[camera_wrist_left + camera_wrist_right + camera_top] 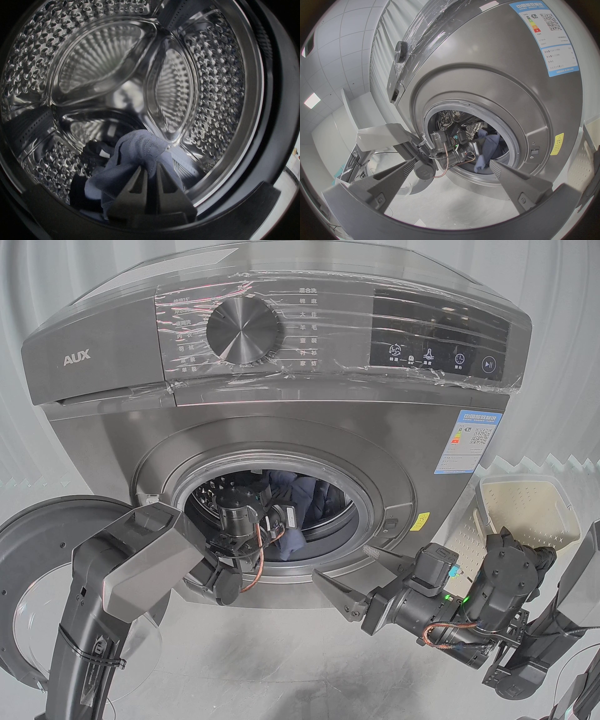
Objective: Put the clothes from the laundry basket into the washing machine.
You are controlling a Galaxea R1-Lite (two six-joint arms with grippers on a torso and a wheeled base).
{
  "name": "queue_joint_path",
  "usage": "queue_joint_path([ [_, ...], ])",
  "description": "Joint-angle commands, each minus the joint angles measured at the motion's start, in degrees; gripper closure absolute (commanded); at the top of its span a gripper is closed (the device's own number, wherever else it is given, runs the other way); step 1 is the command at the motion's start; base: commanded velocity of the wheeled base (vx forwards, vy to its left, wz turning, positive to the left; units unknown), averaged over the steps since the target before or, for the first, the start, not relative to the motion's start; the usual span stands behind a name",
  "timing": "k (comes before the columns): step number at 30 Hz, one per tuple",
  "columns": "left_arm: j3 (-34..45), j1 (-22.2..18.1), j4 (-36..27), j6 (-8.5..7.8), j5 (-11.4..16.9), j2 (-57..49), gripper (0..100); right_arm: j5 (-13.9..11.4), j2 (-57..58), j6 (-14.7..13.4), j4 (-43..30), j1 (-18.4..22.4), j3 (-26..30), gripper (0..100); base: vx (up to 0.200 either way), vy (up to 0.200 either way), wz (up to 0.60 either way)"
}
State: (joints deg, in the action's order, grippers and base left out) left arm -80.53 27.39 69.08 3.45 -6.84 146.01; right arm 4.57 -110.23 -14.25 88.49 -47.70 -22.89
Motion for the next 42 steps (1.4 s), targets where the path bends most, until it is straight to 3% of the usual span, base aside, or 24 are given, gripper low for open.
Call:
queue_joint_path([
  [1,-7.80,-1.11,-0.18,0.51,-1.51,2.53,100,0.00,-0.08,0.01,0.01,-0.02,-0.05,0,0.000,0.000,0.00],
  [7,-14.48,-1.73,-2.38,1.74,-3.09,5.17,100,0.00,-0.08,0.01,0.01,-0.20,-0.31,0,0.000,0.000,0.00],
  [20,-33.29,-1.82,-5.54,1.65,-6.34,14.04,100,0.00,-0.08,0.01,0.01,-0.02,-0.40,0,0.000,0.000,0.00],
  [32,-33.11,-2.34,-6.07,1.56,-6.34,14.39,100,0.00,-0.25,0.01,0.01,-0.11,-0.31,0,0.000,0.000,0.00],
  [33,-32.85,-2.26,-6.15,1.56,-6.34,14.22,0,0.00,-0.25,0.01,0.10,-0.11,-0.31,0,0.000,0.000,0.00],
  [37,-31.00,-2.17,-6.15,1.82,-6.34,13.60,0,0.00,-0.34,0.01,0.10,-0.11,-0.31,0,0.000,0.000,0.00],
  [40,-23.80,-1.64,-6.51,3.05,-6.34,9.82,0,0.00,-0.34,0.01,0.10,-0.02,-0.31,0,0.000,0.000,0.00],
  [42,-19.40,-1.46,-6.51,3.05,-6.26,7.98,0,0.00,-0.34,0.01,0.10,-0.02,-0.22,0,0.000,0.000,0.00],
])
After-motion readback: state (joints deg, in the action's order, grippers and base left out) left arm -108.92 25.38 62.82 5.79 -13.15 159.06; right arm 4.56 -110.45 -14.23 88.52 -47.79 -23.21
